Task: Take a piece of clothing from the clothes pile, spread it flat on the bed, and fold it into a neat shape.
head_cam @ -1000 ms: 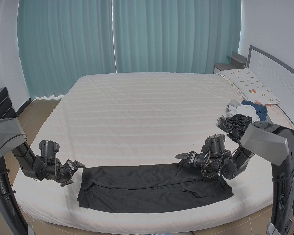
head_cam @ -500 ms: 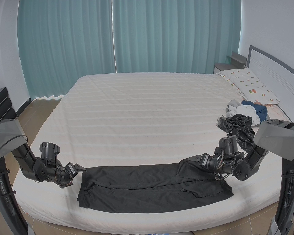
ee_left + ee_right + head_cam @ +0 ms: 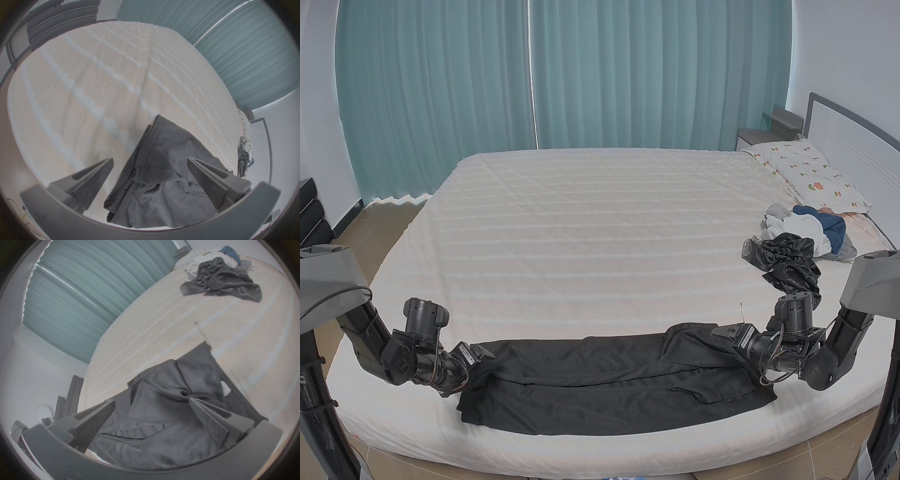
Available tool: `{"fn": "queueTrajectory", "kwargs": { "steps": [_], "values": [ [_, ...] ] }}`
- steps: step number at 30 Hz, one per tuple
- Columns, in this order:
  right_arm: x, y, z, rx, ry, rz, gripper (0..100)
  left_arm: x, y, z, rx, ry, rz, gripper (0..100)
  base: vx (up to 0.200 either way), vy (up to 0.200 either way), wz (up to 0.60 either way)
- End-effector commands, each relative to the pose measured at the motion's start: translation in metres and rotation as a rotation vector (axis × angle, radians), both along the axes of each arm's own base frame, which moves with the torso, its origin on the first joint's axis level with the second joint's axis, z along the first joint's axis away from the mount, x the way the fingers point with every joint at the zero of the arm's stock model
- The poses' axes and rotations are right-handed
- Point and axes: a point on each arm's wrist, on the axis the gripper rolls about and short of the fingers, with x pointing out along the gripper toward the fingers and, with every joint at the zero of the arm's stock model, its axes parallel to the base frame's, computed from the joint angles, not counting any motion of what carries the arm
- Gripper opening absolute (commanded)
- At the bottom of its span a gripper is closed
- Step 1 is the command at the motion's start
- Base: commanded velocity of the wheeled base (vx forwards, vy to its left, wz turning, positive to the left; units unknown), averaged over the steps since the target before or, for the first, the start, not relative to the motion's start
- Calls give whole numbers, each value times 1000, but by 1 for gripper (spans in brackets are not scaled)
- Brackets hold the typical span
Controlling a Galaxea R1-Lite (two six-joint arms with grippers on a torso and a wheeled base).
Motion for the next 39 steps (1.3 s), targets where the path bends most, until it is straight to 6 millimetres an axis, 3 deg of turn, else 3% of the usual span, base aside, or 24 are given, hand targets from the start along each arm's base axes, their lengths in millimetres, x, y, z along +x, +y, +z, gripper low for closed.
{"fn": "queueTrajectory", "kwargs": {
  "steps": [1,10,23,31,39],
  "values": [
    [-15,4,12,50,-3,-23,100,-5,-16,17,-37,-39,30,100,0,0,0],
    [-29,12,12,105,30,-29,100,-11,-30,16,-2,-39,42,100,0,0,0],
    [-32,13,5,100,56,-27,100,-7,-48,10,-3,-28,38,100,-46,0,0],
    [-33,13,6,106,34,-21,100,28,-58,-1,45,-76,131,100,0,0,0],
    [-35,15,-2,110,0,-20,100,30,-58,-6,69,-58,142,100,0,0,0]
  ]
}}
